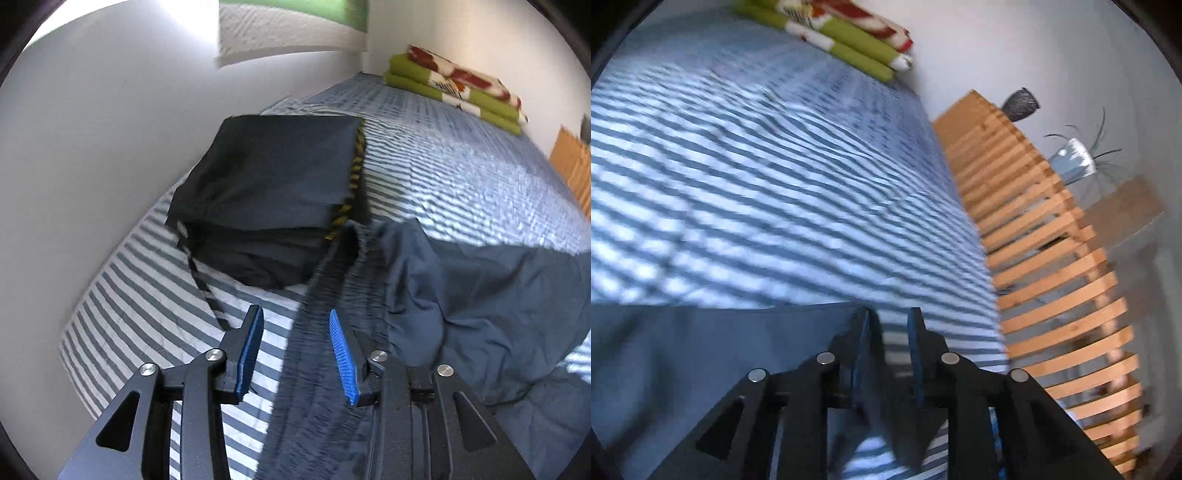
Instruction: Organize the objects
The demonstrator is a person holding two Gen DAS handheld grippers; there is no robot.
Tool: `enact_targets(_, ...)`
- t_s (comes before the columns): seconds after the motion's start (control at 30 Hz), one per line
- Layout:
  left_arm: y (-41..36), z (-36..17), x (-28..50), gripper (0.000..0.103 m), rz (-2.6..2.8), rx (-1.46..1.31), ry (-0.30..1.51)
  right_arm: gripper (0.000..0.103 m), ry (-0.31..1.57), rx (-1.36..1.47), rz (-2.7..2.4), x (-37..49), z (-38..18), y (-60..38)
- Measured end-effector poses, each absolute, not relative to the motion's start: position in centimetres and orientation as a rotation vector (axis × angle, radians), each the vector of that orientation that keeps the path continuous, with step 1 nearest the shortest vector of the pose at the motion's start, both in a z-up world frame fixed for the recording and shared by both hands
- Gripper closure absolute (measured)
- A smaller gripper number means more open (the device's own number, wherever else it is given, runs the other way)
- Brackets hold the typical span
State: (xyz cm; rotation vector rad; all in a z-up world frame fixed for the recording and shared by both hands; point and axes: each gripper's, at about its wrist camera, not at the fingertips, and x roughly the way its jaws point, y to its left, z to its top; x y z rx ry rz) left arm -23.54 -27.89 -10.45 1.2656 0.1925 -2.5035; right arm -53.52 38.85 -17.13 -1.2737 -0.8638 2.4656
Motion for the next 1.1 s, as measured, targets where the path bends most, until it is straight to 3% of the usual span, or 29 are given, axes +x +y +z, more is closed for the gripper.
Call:
enact_targets(0.13, -30.3, -10.9, -24.1, 0.055, -2.541, 1.304, 0.344, 0.074, -0.802, -1.315, 2.621, -48.5, -15.7, 38.5)
enact_targets(0.23, -29.0, -12.7, -25.7, 0.055, -2.601, 1.453, 0.359, 0.065, -0.677, -1.386, 2.742, -43.9, -14.5, 38.4)
enact_targets(0.47, -26.3, -16.4, -27.5, 0.055, -2.558, 1.576, 0.187, 0.065, -0.582, -1.525, 2.844, -34.6, -14.3, 37.3)
enact_targets(0.63, -27.3, -16.5, -27.2, 0.055, -2.558, 1.587, 0.28, 0.065, -0.549, -1.622, 2.91, -30.1, -14.2, 35.5)
enact_targets(0.83, -29.3, -15.7, -21.9, 0.048, -2.596, 1.628, 0.293, 0.065, -0.625, -1.734, 3.073, -23.6, -13.6, 30.0)
enact_targets(1.1, -30.1, -17.9, -15.0, 0.048, -2.598, 1.748, 0.283, 0.065, -0.788, -1.928, 3.174, -16.1, -15.9, 21.7)
